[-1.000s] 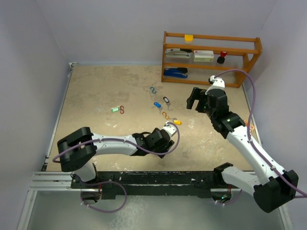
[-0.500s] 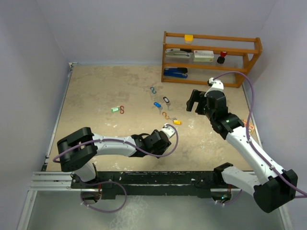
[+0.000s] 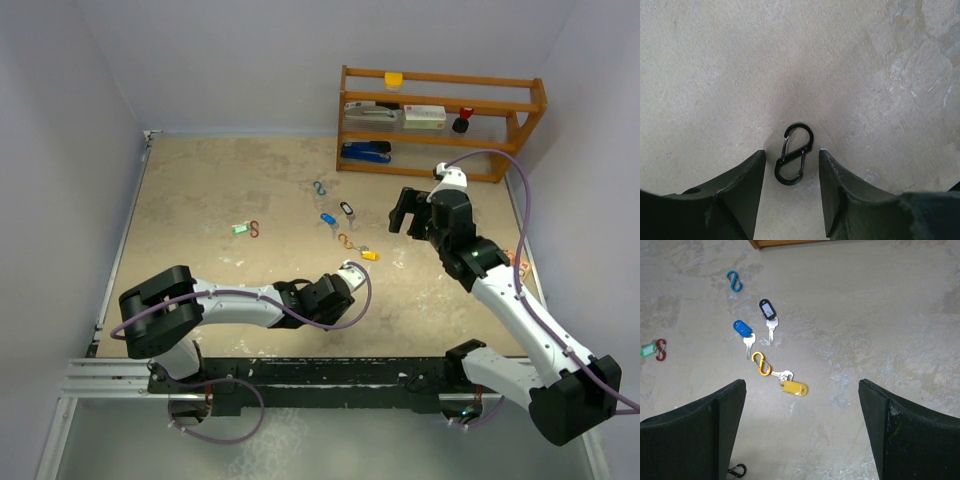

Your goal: Put the keys on the keyring

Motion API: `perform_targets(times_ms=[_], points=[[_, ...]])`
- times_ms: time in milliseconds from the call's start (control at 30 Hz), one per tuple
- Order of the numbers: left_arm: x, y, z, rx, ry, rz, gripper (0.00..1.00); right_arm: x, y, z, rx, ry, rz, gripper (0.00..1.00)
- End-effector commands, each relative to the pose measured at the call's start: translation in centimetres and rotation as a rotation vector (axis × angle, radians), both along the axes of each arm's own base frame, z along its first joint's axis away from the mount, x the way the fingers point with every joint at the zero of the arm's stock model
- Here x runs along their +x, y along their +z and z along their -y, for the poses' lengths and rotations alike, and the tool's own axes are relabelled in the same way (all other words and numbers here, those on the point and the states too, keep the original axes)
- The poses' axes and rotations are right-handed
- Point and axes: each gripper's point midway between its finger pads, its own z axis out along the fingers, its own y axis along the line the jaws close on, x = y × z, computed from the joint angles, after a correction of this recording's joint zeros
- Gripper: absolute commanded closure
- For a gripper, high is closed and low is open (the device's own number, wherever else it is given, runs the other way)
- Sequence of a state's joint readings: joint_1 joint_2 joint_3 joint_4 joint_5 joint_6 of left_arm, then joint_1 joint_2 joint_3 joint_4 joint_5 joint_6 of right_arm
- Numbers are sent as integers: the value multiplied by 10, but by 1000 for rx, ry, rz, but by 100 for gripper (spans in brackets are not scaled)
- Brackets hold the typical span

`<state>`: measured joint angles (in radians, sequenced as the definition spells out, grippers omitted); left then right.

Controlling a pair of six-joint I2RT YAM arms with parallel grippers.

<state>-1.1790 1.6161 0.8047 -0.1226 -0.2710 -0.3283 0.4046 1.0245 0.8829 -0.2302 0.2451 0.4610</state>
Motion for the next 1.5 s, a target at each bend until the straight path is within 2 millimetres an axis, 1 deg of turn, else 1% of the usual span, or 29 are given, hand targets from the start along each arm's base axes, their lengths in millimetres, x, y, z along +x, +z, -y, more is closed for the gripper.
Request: perform_targets(times_ms=[0,67,167,267,333,400,500,567,700,800,900,933,967,1000,1100,1167,1233,1267,1300,1333,1400,1467], points=[[1,5,7,-19,-21,12,58,2,15,3,13,-9,56,4],[2,2,8,-12,-21,9,66,2,15,3,11,-9,56,3],[2,-4,9,6,-20,2,85,2,16,4,8,-11,60,3],[2,-8,10,16,-17,-5,100,2,16,6,4,-16,62,3],[5,-6,9,16,-7,4,100,1,16,7,2,-19,63,3],[8,0,9,9,5,24,100,1,16,8,0,-21,65,3],[20,16,5,-4,56,81,100,1,15,9,-6,-25,64,3],[33,31,0,-24,114,129,100,1,13,10,-11,-30,62,3],[75,69,-24,-98,305,235,100,2,6,10,-19,-25,49,3],[112,106,-51,-153,484,347,100,5,-5,4,-34,8,17,3],[137,144,-69,-193,628,482,100,12,-22,-11,-35,74,-42,4],[143,155,-73,-195,667,524,100,17,-27,-13,-49,82,-57,4],[149,164,-76,-197,701,559,100,20,-38,-17,-66,109,-88,5],[156,170,-78,-197,730,586,100,23,-43,-24,-61,132,-111,6],[173,182,-78,-209,788,634,100,35,-57,-39,-62,177,-152,11],[187,184,-79,-218,820,638,100,42,-63,-47,-76,200,-167,15],[207,185,-86,-269,864,614,100,48,-67,-56,-99,219,-184,20],[215,186,-85,-299,868,598,100,50,-71,-63,-114,231,-191,23],[226,187,-93,-322,899,591,100,52,-75,-69,-130,241,-198,26],[234,191,-96,-345,916,584,100,55,-78,-75,-148,246,-207,29],[244,194,-102,-380,937,576,100,57,-88,-82,-198,250,-235,33],[248,195,-103,-395,942,572,100,57,-98,-91,-233,267,-257,37]])
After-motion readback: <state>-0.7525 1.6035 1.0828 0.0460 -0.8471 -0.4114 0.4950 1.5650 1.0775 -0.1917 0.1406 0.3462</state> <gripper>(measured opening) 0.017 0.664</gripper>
